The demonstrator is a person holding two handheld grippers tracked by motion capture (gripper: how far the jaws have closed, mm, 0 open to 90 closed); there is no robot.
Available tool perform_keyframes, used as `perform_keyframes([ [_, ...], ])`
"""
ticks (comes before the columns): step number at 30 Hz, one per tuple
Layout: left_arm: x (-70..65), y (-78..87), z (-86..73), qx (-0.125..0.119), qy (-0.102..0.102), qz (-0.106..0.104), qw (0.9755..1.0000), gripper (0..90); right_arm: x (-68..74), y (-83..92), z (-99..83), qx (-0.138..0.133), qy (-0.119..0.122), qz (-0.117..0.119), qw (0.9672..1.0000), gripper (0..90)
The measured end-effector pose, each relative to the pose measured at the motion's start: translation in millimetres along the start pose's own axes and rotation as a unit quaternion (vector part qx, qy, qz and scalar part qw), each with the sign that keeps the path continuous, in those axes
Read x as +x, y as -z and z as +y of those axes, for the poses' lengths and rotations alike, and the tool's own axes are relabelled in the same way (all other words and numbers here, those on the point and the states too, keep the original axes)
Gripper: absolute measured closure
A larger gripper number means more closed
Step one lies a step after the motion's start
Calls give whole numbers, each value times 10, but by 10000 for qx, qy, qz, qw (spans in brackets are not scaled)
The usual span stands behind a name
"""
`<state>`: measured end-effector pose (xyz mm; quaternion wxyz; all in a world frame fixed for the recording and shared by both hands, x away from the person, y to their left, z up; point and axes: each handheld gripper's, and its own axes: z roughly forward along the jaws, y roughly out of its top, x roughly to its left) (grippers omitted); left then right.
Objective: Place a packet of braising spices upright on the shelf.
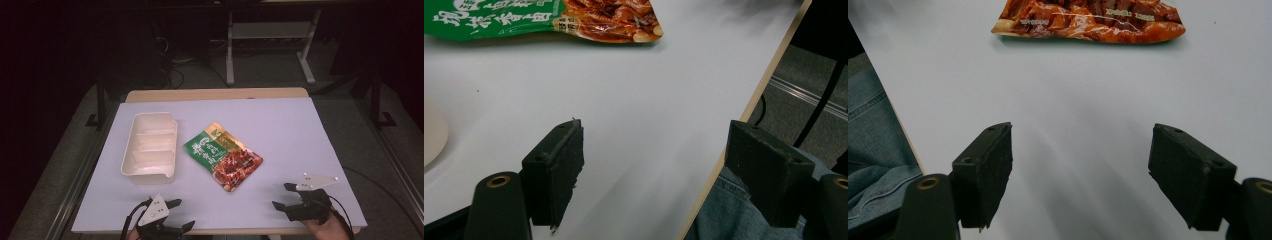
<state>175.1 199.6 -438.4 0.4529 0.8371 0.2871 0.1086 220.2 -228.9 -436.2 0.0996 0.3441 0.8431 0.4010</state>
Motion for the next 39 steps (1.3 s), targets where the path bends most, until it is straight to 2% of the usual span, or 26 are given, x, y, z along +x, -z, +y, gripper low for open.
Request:
perform_keyframes([
  [6,-12,-72,54,-21,124,-76,9999,239,-3,16,8,-32,4,-5,10000,250],
  [9,-15,-93,73,14,100,-62,9999,239,-6,17,11,-39,27,-13,10000,250],
  [14,12,-163,105,32,251,-42,9997,239,5,47,24,-84,37,-49,9999,250],
  [17,24,-226,147,-20,253,71,9997,248,3,49,30,-114,82,-61,9999,250],
  [21,36,-348,237,-59,291,85,9995,253,-5,46,32,-97,73,-51,9999,250],
  [23,65,-455,290,-40,419,84,9991,254,-7,51,30,-97,93,-76,9999,250],
  [25,72,-492,308,-33,485,88,9988,254,-8,55,32,-99,119,-83,9998,250],
  [27,88,-559,345,-12,536,138,9985,261,-8,62,39,-126,147,-84,9998,250],
  [29,101,-617,384,-48,510,318,9982,266,-5,68,44,-118,145,-74,9998,250],
  [31,132,-678,423,-81,632,437,9970,266,10,68,53,-131,163,-79,9998,250],
  [32,171,-734,460,-121,798,466,9957,267,17,71,58,-125,181,-82,9997,250],
  [34,192,-761,474,-114,824,497,9953,268,19,71,60,-142,215,-81,9996,250],
  [36,227,-824,503,-63,947,550,9940,271,33,76,65,-143,212,-94,9996,250],
  [37,242,-841,511,-50,994,547,9935,274,34,77,66,-143,216,-91,9996,250],
  [38,278,-879,532,-23,1142,517,9921,275,32,76,67,-150,243,-88,9996,250],
  [39,297,-890,540,5,1176,509,9918,275,32,72,69,-148,249,-89,9995,250],
])
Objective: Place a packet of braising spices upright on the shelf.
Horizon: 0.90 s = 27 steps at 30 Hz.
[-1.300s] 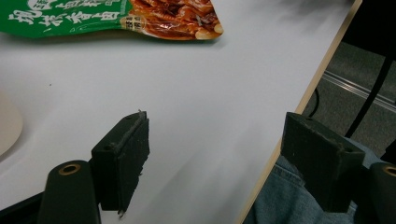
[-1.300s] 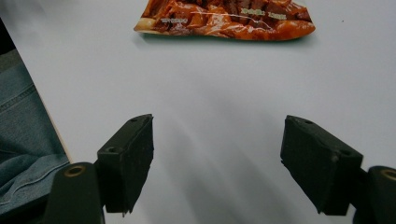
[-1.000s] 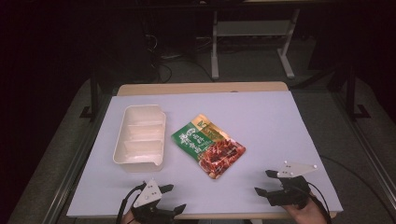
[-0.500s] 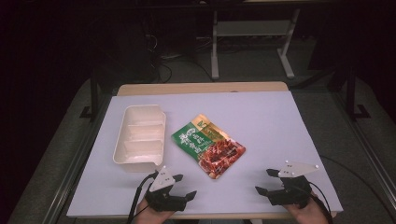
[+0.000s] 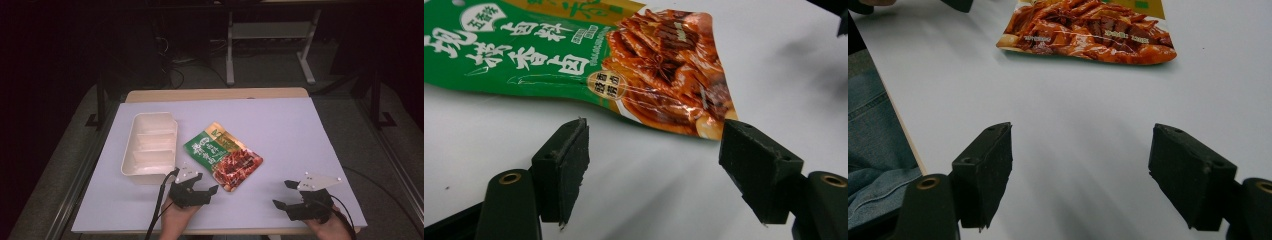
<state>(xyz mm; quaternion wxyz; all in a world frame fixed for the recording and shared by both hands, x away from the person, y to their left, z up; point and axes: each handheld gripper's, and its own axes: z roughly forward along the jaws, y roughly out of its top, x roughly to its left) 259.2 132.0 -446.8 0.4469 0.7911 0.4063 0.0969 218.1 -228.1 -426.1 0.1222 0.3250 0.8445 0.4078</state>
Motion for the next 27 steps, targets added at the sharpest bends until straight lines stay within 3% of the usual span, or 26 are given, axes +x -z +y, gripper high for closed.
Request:
perform_keyframes([
  [5,53,-64,78,-23,340,-87,9994,283,7,-3,6,1,31,-7,10000,250],
  [15,1,-115,235,-26,129,96,9999,291,18,-8,20,15,32,-6,10000,250],
  [27,107,-192,566,59,-61,215,9997,291,21,-36,46,34,93,31,9999,251],
])
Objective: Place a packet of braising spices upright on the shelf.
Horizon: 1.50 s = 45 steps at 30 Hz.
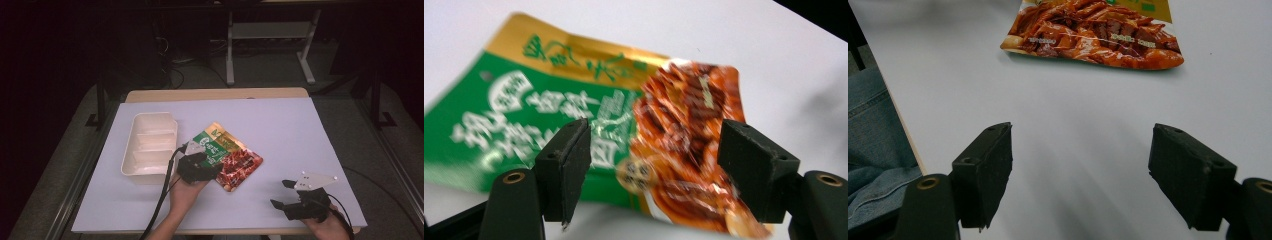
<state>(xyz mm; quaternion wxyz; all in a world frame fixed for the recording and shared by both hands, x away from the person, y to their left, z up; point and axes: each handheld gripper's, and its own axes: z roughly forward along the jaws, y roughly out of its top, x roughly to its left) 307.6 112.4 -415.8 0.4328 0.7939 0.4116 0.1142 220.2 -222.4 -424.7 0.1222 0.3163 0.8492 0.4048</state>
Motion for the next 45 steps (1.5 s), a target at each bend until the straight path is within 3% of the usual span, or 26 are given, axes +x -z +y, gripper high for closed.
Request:
perform_keyframes([
  [6,98,-41,363,48,-214,72,9997,286,-18,12,-2,-26,-12,16,10000,250],
  [7,98,-41,363,48,-214,72,9997,281,-18,12,-2,-26,-12,16,10000,250],
  [10,157,-65,605,53,-516,81,9986,281,-31,22,-9,-40,-16,13,10000,250],
  [18,404,-172,894,331,-801,-136,9961,298,-51,36,-13,-73,-16,31,10000,248],
  [21,529,-222,989,505,-1001,-185,9935,298,-69,41,-20,-79,-22,42,10000,247],
  [25,681,-291,1107,649,-1079,-337,9915,309,-99,40,-32,-90,-82,52,9999,245],
  [28,783,-426,1223,976,-1154,-372,9878,312,-117,36,-37,-101,-106,61,9999,243],
  [29,805,-459,1247,1012,-1058,-402,9884,313,-123,33,-38,-92,-91,60,9999,243],
  [33,883,-549,1290,1193,-1000,-359,9872,334,-126,23,-39,-80,-96,87,9999,242],
  [34,947,-616,1282,1416,-984,-317,9845,333,-128,22,-40,-73,-85,93,9999,242],
  [36,970,-647,1266,1498,-901,-313,9841,333,-130,20,-42,-80,-88,107,9999,242],
  [38,1046,-733,1216,1763,-750,-246,9812,319,-132,18,-44,-77,-55,115,9999,241],
  [40,1060,-762,1196,1827,-648,-227,9808,308,-130,17,-44,-77,-49,112,9999,241],
  [42,1110,-816,1168,2065,-589,-154,9766,295,-118,17,-42,-56,-44,121,9999,241],
  [45,1118,-838,1154,2148,-498,-142,9753,292,-112,14,-39,-57,-34,142,9999,241],
])
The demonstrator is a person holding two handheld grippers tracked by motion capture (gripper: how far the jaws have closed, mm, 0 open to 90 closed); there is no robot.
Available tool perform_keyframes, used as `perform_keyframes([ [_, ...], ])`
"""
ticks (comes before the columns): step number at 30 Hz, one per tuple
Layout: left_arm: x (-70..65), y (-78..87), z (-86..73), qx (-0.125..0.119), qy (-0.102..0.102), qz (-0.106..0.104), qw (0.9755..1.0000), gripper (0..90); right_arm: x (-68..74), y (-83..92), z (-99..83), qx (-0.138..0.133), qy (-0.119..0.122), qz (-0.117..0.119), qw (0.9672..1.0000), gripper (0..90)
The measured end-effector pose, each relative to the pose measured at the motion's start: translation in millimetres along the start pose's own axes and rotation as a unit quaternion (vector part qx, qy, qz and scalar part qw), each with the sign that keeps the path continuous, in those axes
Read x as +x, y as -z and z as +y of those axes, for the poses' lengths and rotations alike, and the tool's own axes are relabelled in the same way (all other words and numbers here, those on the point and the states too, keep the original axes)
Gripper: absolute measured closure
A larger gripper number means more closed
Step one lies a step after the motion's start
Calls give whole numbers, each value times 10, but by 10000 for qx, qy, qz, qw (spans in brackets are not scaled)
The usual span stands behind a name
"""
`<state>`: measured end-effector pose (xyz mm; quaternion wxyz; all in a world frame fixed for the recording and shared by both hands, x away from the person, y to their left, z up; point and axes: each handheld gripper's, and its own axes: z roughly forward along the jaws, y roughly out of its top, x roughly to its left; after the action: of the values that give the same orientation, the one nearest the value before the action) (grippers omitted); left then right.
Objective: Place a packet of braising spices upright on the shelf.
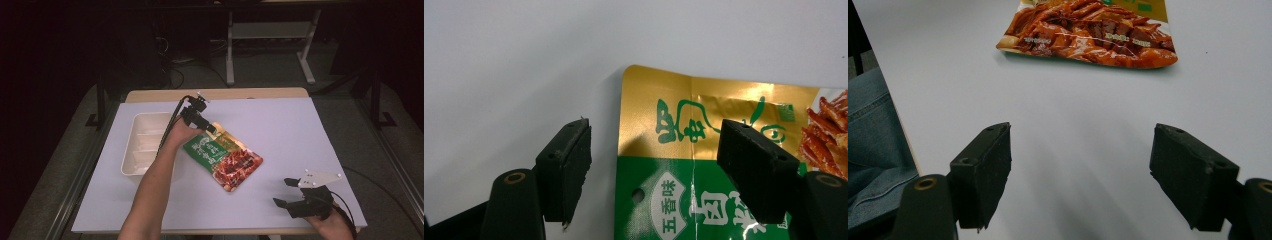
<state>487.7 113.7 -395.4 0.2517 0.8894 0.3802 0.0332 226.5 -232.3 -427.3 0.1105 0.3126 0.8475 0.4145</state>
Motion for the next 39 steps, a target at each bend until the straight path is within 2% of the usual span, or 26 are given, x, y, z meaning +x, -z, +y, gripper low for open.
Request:
perform_keyframes([
  [3,23,-43,-2,202,138,-33,9997,288,9,-12,8,-2,24,27,10000,239],
  [4,32,-51,-3,256,117,-15,9996,288,9,-12,8,-2,24,27,10000,239],
  [5,37,-86,-15,345,217,-20,9992,286,18,-13,14,-2,32,29,10000,239],
  [8,45,-106,-23,412,253,11,9988,282,26,-16,17,-4,44,36,10000,240],
  [10,46,-137,-25,603,275,-6,9978,282,31,-21,18,1,66,51,10000,240],
  [18,43,-187,-37,804,362,-4,9961,286,37,-21,22,-2,70,70,10000,240],
  [22,49,-212,-45,953,467,-152,9942,308,40,-26,28,-9,105,75,9999,240],
  [25,58,-218,-52,956,534,-195,9938,320,42,-23,27,-13,110,76,9999,240],
  [27,65,-210,-53,941,583,-299,9934,330,41,-23,26,-10,107,76,9999,240],
  [28,59,-198,-49,918,567,-364,9935,363,41,-23,25,-13,102,71,9999,240],
  [36,54,-124,-37,829,514,-387,9945,427,44,-22,31,-16,106,65,9999,240],
  [37,54,-109,-35,790,498,-391,9949,439,42,-21,30,-18,103,65,9999,240],
  [39,55,-70,-32,747,485,-394,9952,518,37,-22,28,-19,111,51,9999,240],
])
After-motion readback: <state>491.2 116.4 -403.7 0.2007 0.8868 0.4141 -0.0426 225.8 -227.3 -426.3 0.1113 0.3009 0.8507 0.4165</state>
